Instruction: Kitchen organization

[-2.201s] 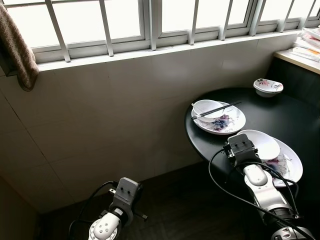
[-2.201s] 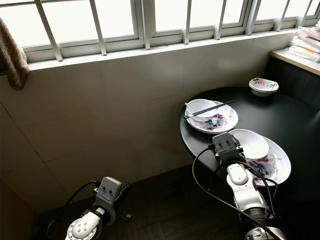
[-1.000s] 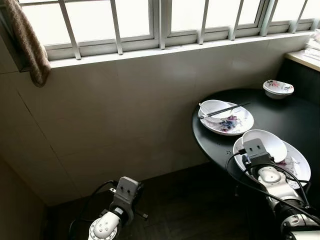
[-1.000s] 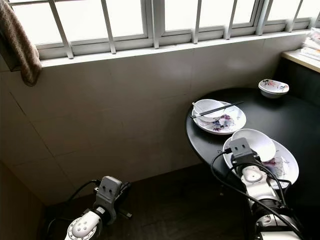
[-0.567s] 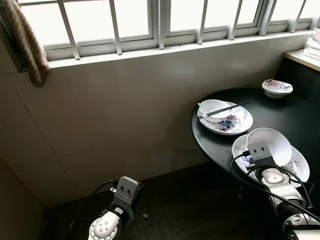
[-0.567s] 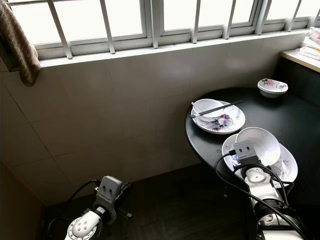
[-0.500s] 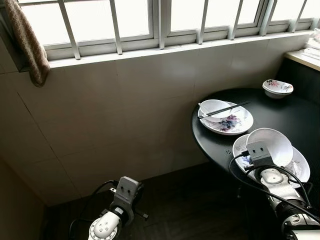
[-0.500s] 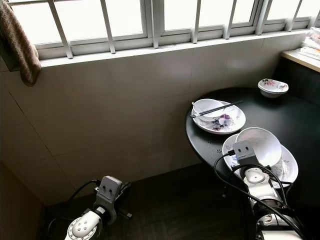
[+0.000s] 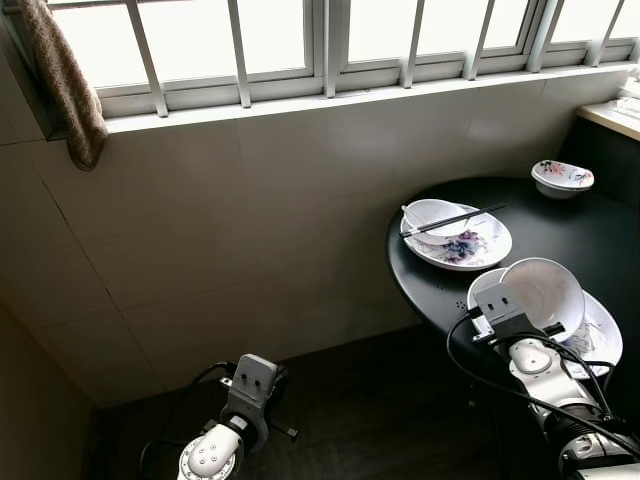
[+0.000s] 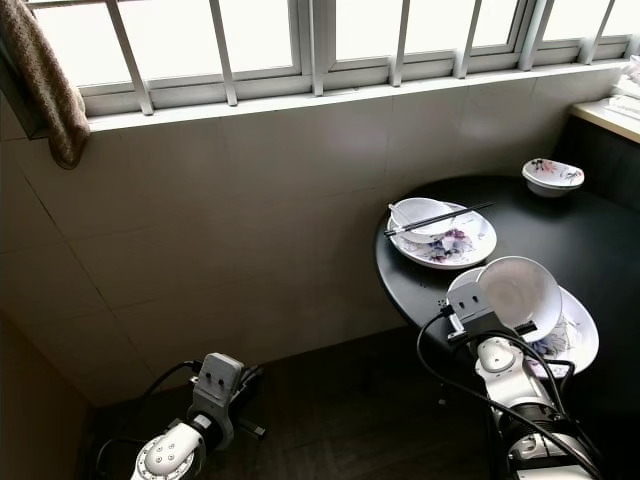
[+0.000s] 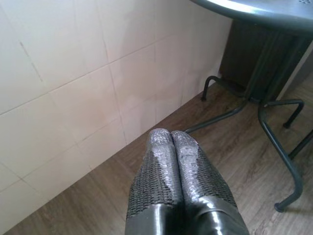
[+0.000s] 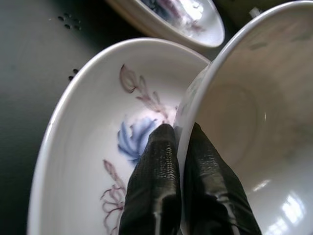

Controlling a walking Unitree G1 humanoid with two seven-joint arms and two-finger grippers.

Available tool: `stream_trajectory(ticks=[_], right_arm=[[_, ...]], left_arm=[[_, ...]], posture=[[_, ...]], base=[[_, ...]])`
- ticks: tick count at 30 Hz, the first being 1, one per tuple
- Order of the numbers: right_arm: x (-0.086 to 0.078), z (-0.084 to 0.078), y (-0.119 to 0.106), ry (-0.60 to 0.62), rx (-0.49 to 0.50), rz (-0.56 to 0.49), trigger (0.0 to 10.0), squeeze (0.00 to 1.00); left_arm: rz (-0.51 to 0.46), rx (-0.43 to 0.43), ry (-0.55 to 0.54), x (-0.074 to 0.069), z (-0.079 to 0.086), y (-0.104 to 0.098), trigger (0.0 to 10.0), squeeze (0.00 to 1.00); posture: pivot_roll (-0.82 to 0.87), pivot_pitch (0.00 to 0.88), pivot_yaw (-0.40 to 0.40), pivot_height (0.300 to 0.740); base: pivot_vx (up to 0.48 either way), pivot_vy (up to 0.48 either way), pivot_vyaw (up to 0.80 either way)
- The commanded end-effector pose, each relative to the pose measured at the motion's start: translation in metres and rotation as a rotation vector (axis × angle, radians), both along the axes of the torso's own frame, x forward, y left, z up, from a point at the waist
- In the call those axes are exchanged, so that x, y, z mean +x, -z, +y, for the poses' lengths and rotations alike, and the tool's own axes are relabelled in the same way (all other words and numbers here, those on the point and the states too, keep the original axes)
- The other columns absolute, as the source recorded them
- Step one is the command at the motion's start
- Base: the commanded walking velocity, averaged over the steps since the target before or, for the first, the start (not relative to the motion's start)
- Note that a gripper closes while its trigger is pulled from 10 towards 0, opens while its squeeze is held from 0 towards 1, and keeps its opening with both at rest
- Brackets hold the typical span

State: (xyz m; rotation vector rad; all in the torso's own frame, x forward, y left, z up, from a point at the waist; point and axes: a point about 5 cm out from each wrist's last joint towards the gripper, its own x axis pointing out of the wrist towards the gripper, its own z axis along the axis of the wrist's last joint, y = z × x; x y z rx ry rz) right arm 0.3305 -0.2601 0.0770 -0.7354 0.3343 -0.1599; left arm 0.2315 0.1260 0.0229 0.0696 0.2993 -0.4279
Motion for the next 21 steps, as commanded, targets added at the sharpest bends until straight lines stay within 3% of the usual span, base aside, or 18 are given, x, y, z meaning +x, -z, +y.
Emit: stream_trajectory(ticks=[1,2,3,6,8,10,12,13,16,21], right_arm=[[0.007,0.004,-0.021,-0.027,-0.102,-0.134,0.0,0.0],[0.007,0.004,-0.021,-0.027,-0.102,-0.134,0.0,0.0],[0.01,0.01,-0.035,-0.042,-0.159,-0.229,0.0,0.0],[0.012,0.026,-0.055,-0.092,-0.191,-0.386,0.0,0.0],[0.012,0.032,-0.061,-0.115,-0.184,-0.432,0.0,0.0],[0.011,0.053,-0.07,-0.233,-0.138,-0.504,0.0,0.0],[0.009,0.073,-0.067,-0.355,-0.056,-0.501,0.0,0.0],[0.009,0.073,-0.067,-0.355,-0.056,-0.501,0.0,0.0],[0.0,0.11,-0.063,-0.581,-0.006,-0.494,0.0,0.0],[-0.009,0.131,-0.057,-0.7,-0.026,-0.472,0.0,0.0]], left_arm=[[0.01,-0.008,-0.009,0.0,0.002,0.002,10.0,0.0],[0.01,-0.008,-0.009,0.0,0.002,0.002,10.0,0.0],[0.011,-0.011,-0.008,0.0,0.002,0.002,10.0,0.0],[0.012,-0.019,-0.009,0.001,0.002,0.001,10.0,0.0],[0.012,-0.019,-0.009,0.001,0.002,0.001,10.0,0.0],[0.012,-0.021,-0.01,0.001,0.002,0.001,10.0,0.0],[0.012,-0.023,-0.01,0.002,0.003,0.001,10.0,0.0],[0.012,-0.023,-0.01,0.002,0.003,0.001,10.0,0.0],[0.011,-0.025,-0.011,0.003,0.003,0.0,10.0,0.0],[0.01,-0.029,-0.012,0.003,0.004,0.0,10.0,0.0]], posture=[[-0.08,0.0,0.015,0.74],[-0.08,0.0,0.015,0.74],[-0.08,0.0,0.016,0.74],[-0.08,0.0,0.016,0.74],[-0.08,0.0,0.016,0.74],[-0.08,0.0,0.017,0.74],[-0.09,0.0,0.018,0.74],[-0.09,0.0,0.018,0.74],[-0.08,0.0,0.017,0.74],[-0.08,0.0,0.018,0.74]], base=[[0.0,0.0,0.0],[0.0,0.0,0.0],[0.0,0.0,0.0],[0.0,0.0,0.0],[0.0,0.0,0.0],[0.0,0.0,0.0],[0.0,0.0,0.0],[0.0,0.0,0.0],[0.0,0.0,0.27],[0.0,0.0,0.8]])
